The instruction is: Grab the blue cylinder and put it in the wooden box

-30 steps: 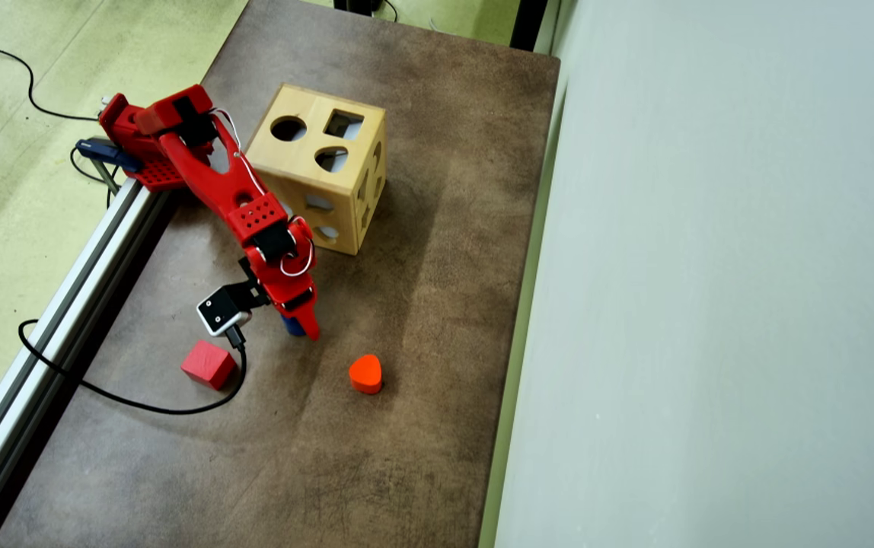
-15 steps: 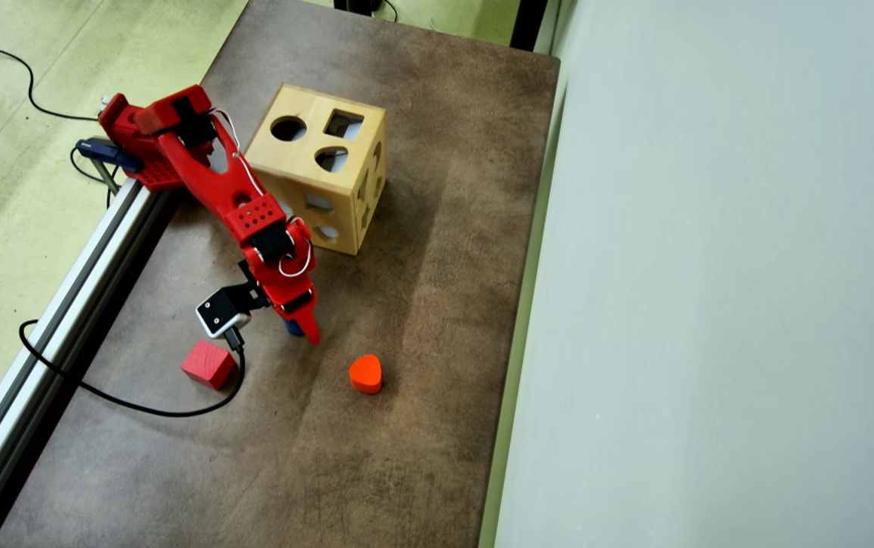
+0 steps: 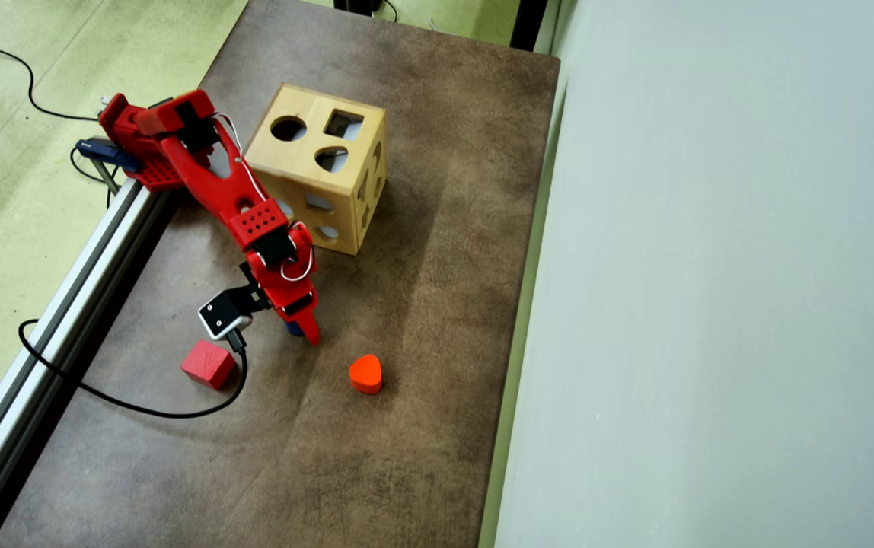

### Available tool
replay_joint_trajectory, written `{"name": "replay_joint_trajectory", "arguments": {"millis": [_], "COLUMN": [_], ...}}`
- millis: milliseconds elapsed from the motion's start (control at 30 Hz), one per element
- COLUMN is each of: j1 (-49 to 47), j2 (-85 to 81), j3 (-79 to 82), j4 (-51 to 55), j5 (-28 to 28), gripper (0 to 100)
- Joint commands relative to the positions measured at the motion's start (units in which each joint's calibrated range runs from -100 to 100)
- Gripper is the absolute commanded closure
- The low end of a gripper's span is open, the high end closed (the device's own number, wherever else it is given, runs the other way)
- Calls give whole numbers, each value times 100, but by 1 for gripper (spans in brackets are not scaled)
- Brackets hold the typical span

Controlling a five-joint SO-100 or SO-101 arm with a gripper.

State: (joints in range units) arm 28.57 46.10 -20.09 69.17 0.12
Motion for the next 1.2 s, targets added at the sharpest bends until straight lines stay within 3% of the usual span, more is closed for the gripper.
{"name": "replay_joint_trajectory", "arguments": {"millis": [0, 933, 1167], "j1": [-48, -63, -63], "j2": [-71, -37, -37], "j3": [-218, -415, -415], "j4": [-29, -21, -21], "j5": [34, 39, 259], "gripper": [63, 64, 66]}}
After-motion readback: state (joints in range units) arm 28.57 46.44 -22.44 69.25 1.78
